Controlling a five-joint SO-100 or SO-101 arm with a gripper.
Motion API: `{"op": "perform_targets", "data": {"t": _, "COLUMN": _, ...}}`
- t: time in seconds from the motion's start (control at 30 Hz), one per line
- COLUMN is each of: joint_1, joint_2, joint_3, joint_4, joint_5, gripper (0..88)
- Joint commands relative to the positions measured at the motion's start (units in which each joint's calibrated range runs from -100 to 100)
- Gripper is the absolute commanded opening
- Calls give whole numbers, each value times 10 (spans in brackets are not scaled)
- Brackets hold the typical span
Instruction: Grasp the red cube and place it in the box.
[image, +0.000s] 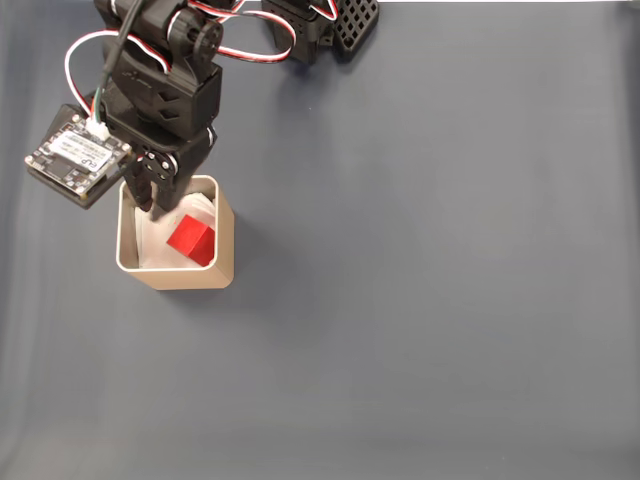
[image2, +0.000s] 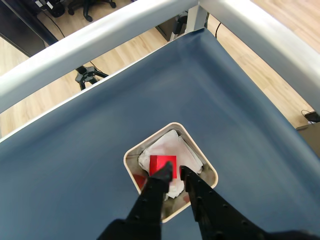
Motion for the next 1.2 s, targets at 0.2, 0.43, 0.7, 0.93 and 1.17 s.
{"op": "perform_targets", "data": {"t": 0.2, "joint_1": -82, "joint_2": -108, "joint_3": -34, "joint_4": 40, "joint_5": -4, "gripper": 2}}
{"op": "perform_targets", "data": {"t": 0.43, "joint_1": -183, "joint_2": -239, "joint_3": 57, "joint_4": 76, "joint_5": -4, "gripper": 1}}
{"op": "perform_targets", "data": {"t": 0.7, "joint_1": -224, "joint_2": -379, "joint_3": 231, "joint_4": 85, "joint_5": -2, "gripper": 1}}
{"op": "perform_targets", "data": {"t": 0.93, "joint_1": -232, "joint_2": -451, "joint_3": 380, "joint_4": 74, "joint_5": 1, "gripper": 1}}
{"op": "perform_targets", "data": {"t": 1.17, "joint_1": -263, "joint_2": -508, "joint_3": 497, "joint_4": 59, "joint_5": 7, "gripper": 7}}
